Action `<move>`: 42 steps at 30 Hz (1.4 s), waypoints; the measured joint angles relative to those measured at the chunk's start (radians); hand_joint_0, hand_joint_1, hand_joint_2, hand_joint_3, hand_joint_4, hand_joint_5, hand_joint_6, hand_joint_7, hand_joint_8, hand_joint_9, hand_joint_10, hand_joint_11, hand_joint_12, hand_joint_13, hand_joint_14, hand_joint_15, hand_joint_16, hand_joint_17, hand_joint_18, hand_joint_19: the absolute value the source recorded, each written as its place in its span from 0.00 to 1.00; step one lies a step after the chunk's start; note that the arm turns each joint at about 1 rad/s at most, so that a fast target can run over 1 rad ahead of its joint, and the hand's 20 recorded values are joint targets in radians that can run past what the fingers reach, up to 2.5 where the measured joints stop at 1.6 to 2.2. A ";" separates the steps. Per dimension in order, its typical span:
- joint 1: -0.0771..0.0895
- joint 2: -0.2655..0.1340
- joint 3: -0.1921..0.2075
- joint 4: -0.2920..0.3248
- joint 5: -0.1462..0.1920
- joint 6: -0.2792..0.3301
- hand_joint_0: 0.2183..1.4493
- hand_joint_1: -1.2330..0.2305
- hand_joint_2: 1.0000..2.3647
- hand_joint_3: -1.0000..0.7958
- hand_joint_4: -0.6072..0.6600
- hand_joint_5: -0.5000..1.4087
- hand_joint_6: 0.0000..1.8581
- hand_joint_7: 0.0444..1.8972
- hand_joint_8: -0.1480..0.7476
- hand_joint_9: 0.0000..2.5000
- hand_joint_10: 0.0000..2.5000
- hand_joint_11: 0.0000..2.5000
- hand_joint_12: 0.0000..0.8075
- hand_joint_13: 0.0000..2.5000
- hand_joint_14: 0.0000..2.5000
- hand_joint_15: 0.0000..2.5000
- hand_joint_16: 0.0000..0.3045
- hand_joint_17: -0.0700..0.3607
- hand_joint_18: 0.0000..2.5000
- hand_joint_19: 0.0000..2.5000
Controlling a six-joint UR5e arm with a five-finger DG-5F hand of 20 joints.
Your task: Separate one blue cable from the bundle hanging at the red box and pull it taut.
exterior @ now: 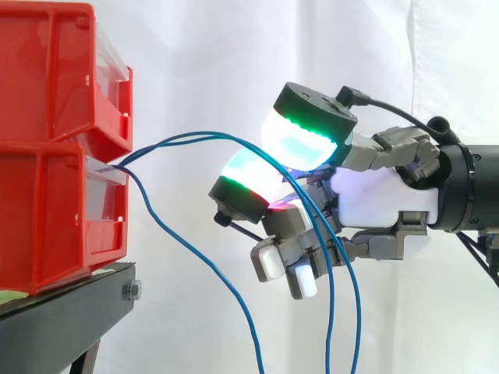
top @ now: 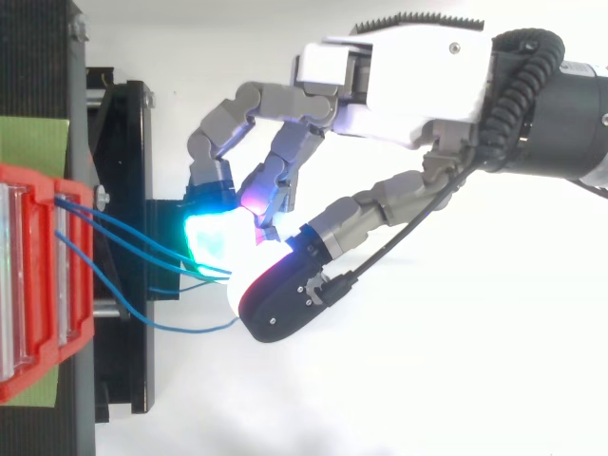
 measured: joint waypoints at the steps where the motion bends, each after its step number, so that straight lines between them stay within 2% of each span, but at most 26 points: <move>1: 0.000 0.000 0.000 0.000 0.000 0.000 0.31 0.32 0.00 0.28 0.57 0.19 0.50 0.54 0.60 0.44 0.01 0.40 0.47 0.37 0.01 0.24 0.17 0.43 0.37 0.28; 3: 0.000 0.000 0.000 0.000 0.000 0.001 0.30 0.37 0.00 0.28 0.57 0.19 0.49 0.55 0.60 0.45 0.01 0.39 0.48 0.37 0.01 0.24 0.17 0.43 0.38 0.28; 10: 0.000 0.000 0.000 0.001 0.003 0.003 0.26 0.44 0.00 0.28 0.59 0.19 0.49 0.54 0.63 0.47 0.00 0.40 0.51 0.42 0.01 0.27 0.18 0.45 0.41 0.28; 15: 0.000 0.000 0.000 0.005 0.009 0.007 0.25 0.41 0.00 0.28 0.61 0.18 0.49 0.51 0.63 0.48 0.00 0.42 0.52 0.47 0.01 0.32 0.18 0.45 0.42 0.28; 22: 0.000 -0.002 0.000 0.007 0.037 0.011 0.25 0.34 0.00 0.28 0.62 0.17 0.50 0.48 0.62 0.47 0.00 0.44 0.51 0.51 0.01 0.39 0.18 0.45 0.41 0.28; 30: 0.000 -0.006 -0.001 0.013 0.044 0.014 0.27 0.36 0.00 0.28 0.62 0.17 0.50 0.47 0.62 0.45 0.00 0.45 0.49 0.53 0.01 0.44 0.18 0.44 0.41 0.28; 34: 0.000 -0.007 -0.001 0.017 0.045 0.014 0.27 0.37 0.00 0.28 0.62 0.17 0.50 0.46 0.61 0.44 0.00 0.45 0.46 0.55 0.01 0.52 0.17 0.44 0.41 0.29; 42: 0.002 -0.007 -0.001 0.020 0.048 0.011 0.27 0.37 0.00 0.28 0.62 0.16 0.50 0.45 0.60 0.42 0.00 0.43 0.44 0.58 0.00 0.59 0.18 0.44 0.41 0.29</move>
